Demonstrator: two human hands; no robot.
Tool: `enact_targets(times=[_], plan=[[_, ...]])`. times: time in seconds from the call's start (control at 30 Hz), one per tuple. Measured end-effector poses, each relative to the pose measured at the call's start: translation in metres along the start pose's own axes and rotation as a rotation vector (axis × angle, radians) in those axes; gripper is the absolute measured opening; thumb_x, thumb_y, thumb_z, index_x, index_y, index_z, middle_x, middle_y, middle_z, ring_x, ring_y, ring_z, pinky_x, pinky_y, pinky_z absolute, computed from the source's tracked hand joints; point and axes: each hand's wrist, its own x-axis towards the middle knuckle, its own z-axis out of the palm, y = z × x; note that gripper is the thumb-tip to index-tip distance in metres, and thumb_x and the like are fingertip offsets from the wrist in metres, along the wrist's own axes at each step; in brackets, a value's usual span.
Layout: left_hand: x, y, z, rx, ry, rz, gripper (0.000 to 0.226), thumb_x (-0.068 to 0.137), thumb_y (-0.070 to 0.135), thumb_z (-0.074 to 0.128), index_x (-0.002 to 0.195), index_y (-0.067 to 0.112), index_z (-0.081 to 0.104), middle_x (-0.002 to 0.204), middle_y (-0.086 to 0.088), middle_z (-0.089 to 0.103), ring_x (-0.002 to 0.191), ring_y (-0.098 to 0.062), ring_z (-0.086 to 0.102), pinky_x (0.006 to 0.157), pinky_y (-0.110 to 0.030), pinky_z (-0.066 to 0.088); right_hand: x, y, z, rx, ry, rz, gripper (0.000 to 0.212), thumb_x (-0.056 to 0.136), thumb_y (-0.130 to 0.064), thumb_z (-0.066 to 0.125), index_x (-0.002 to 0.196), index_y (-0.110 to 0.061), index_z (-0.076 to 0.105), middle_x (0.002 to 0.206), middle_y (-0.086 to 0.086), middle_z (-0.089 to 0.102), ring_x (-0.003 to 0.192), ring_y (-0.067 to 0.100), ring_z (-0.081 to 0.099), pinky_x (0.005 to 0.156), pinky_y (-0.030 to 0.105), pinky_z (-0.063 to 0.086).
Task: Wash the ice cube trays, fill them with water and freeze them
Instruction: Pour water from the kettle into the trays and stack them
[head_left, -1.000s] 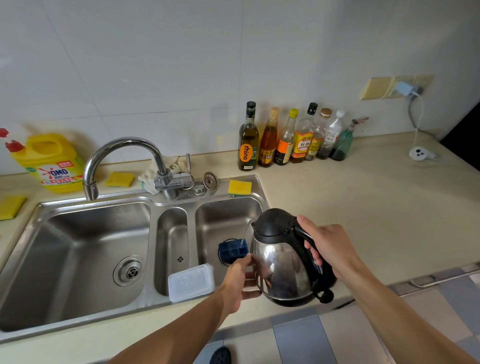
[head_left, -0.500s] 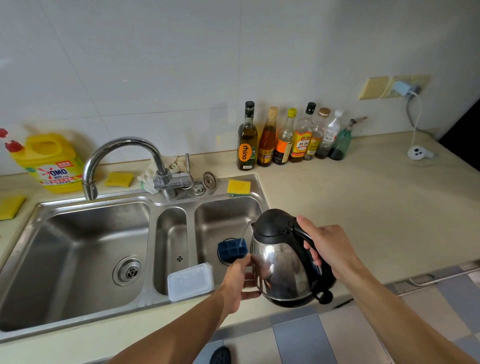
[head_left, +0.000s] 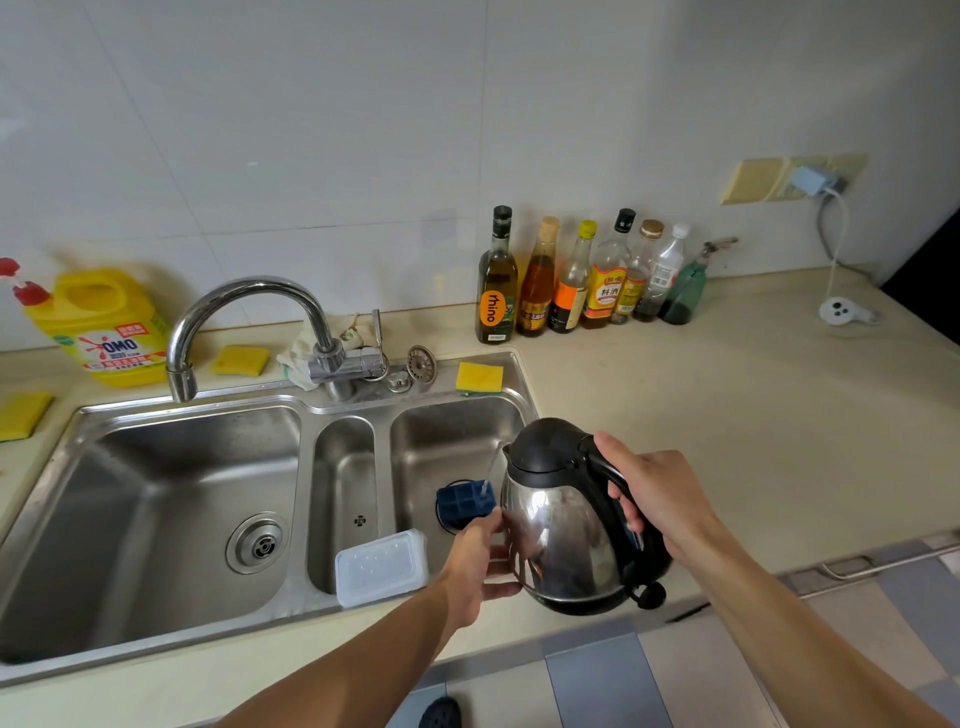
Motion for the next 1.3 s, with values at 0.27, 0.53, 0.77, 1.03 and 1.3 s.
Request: enact_targets(times=[0.27, 0.53, 0.77, 1.03, 1.3], plan=[[0.003, 0.002, -0.002, -0.018, 0.006, -0.012, 0.038, 0.104, 0.047, 0.049, 0.111, 0.016, 0.071, 0.093, -0.007, 0.080, 0.103, -0.031, 0.070, 0.078, -0.042, 0.059, 0.004, -0.001, 0.002, 0.000, -0.003, 0.003, 0.062, 0.087, -0.064, 0.065, 0.053, -0.011, 0.062, 0.046, 0.006, 0.053, 0.038, 0.020, 0.046, 0.043, 0.025, 0.042], [0.009, 0.009, -0.007, -0.026, 0.005, 0.023, 0.036, 0.103, 0.045, 0.052, 0.113, 0.016, 0.071, 0.098, -0.009, 0.079, 0.101, -0.033, 0.072, 0.078, -0.043, 0.061, 0.008, 0.001, 0.007, 0.042, 0.013, -0.037, 0.064, 0.087, -0.062, 0.065, 0.043, -0.016, 0.059, 0.043, 0.007, 0.052, 0.037, 0.020, 0.045, 0.043, 0.027, 0.041], [0.020, 0.042, -0.015, 0.068, -0.008, 0.122, 0.036, 0.104, 0.042, 0.050, 0.113, 0.014, 0.071, 0.103, -0.009, 0.078, 0.100, -0.028, 0.073, 0.078, -0.044, 0.060, 0.015, -0.001, 0.017, 0.105, 0.046, -0.090, 0.063, 0.089, -0.061, 0.064, 0.051, -0.011, 0.059, 0.043, 0.008, 0.052, 0.037, 0.020, 0.046, 0.042, 0.028, 0.043], [0.041, 0.103, -0.031, 0.353, 0.087, 0.536, 0.013, 0.101, 0.033, 0.058, 0.109, 0.028, 0.067, 0.106, 0.007, 0.072, 0.103, -0.013, 0.067, 0.079, -0.029, 0.059, 0.041, -0.016, 0.029, 0.220, 0.127, -0.130, 0.061, 0.091, -0.060, 0.064, 0.049, -0.016, 0.061, 0.046, 0.008, 0.055, 0.039, 0.017, 0.049, 0.045, 0.030, 0.046], [0.051, 0.146, 0.001, 0.429, -0.095, 0.701, 0.020, 0.103, 0.017, 0.056, 0.115, 0.018, 0.072, 0.106, 0.003, 0.078, 0.104, -0.011, 0.072, 0.096, -0.031, 0.055, 0.086, -0.022, 0.027, 0.316, 0.216, -0.156, 0.061, 0.092, -0.060, 0.061, 0.054, -0.013, 0.067, 0.049, 0.012, 0.059, 0.040, 0.019, 0.052, 0.051, 0.032, 0.049]])
